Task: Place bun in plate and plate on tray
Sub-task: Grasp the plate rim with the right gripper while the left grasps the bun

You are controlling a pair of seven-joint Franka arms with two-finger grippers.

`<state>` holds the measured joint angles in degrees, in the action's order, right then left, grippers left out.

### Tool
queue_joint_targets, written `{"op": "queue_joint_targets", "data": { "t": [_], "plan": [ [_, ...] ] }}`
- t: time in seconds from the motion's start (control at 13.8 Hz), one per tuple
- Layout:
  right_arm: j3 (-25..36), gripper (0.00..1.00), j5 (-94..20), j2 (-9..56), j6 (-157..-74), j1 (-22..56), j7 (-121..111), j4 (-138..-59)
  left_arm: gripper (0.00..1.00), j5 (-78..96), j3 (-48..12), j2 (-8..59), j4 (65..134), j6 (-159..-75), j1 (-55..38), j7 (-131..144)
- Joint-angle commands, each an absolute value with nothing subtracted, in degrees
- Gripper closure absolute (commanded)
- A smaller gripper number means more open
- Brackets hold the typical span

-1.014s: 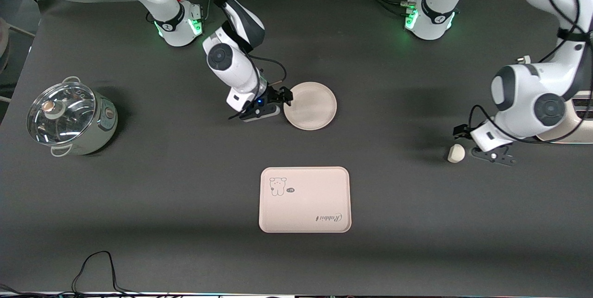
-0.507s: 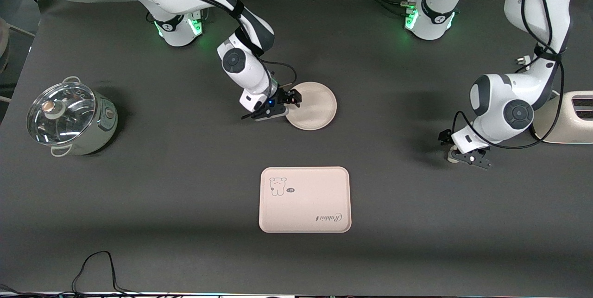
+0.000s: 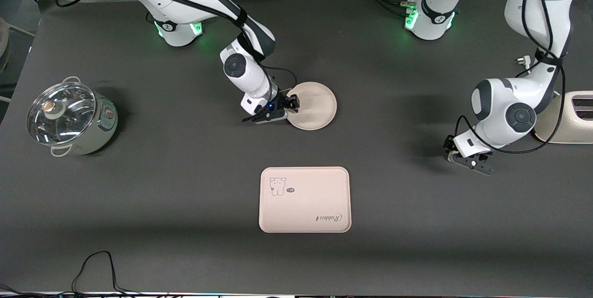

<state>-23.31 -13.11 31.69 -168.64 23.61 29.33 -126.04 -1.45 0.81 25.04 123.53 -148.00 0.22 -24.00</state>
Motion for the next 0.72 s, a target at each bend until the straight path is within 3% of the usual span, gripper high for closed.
{"op": "queue_joint_targets", "data": {
  "t": [0.0, 0.07, 0.36, 0.65],
  "plan": [
    [-22.94, 0.88, -13.18, 31.64, -169.37, 24.26, 29.79, -125.77, 0.8, -1.32, 1.05, 26.46, 121.64, -148.36, 0.09, -26.28],
    [-22.94, 0.99, -13.27, 31.64, -169.37, 24.26, 29.88, -125.77, 0.81, -1.32, 1.05, 26.46, 121.55, -148.27, 0.09, -26.37],
    [-23.03, 1.0, -13.36, 31.64, -169.1, 24.08, 30.32, -125.68, 0.8, -1.32, 1.05, 24.62, 121.2, -146.61, 0.52, -26.63],
    [-23.2, 1.0, -13.62, 30.5, -168.66, 23.99, 31.63, -125.25, 0.79, -1.23, 1.4, 16.63, 117.44, -131.01, 0.61, -26.46]
  ]
}}
